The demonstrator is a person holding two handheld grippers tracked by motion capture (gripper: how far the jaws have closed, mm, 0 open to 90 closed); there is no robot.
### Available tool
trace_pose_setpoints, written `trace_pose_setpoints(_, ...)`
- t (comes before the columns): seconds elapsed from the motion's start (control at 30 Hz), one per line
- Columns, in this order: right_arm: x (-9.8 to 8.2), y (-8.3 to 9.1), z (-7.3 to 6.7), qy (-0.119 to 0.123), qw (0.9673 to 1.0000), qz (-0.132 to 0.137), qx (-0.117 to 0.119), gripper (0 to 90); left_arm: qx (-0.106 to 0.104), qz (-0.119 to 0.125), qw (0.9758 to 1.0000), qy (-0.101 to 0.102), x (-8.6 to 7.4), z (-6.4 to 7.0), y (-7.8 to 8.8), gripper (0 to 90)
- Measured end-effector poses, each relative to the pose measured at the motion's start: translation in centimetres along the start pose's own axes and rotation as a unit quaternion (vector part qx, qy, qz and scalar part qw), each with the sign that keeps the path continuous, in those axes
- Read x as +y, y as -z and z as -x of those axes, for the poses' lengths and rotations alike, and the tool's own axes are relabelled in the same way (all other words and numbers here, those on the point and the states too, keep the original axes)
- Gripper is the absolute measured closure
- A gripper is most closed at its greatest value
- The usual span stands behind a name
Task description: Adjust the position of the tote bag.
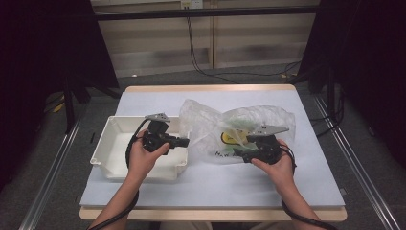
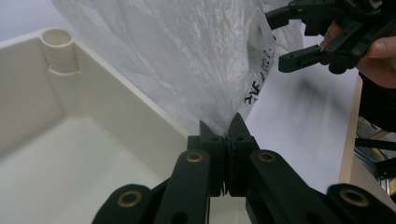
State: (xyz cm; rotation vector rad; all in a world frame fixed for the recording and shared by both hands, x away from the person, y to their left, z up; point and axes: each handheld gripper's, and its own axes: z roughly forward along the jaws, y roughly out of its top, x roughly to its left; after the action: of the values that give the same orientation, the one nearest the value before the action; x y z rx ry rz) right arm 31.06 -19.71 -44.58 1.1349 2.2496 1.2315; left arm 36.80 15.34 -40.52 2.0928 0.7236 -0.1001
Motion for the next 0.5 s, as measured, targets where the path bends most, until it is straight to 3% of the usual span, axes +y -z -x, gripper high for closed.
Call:
trace_pose_setpoints(0.2,1.2,-0.3,0.5,0.017,0.9996,0.001,-0.021,19.4,-0.004,-0.001,1.0000,0.000,0.0,0.0,-0.1,88.8)
trace_pose_setpoints(0.3,1.7,-1.2,1.3,0.010,0.9997,-0.007,-0.021,16.2,-0.006,-0.001,1.0000,0.002,0.0,0.0,-0.1,88.8)
trace_pose_setpoints(0.4,2.1,-2.3,1.6,0.027,0.9992,-0.014,-0.024,16.0,-0.005,-0.004,1.0000,0.001,0.0,-0.1,-0.2,88.8)
trace_pose_setpoints(0.5,2.4,-3.6,2.1,0.028,0.9989,-0.029,-0.023,14.8,-0.004,-0.006,1.0000,0.004,0.0,-0.3,-0.3,88.8)
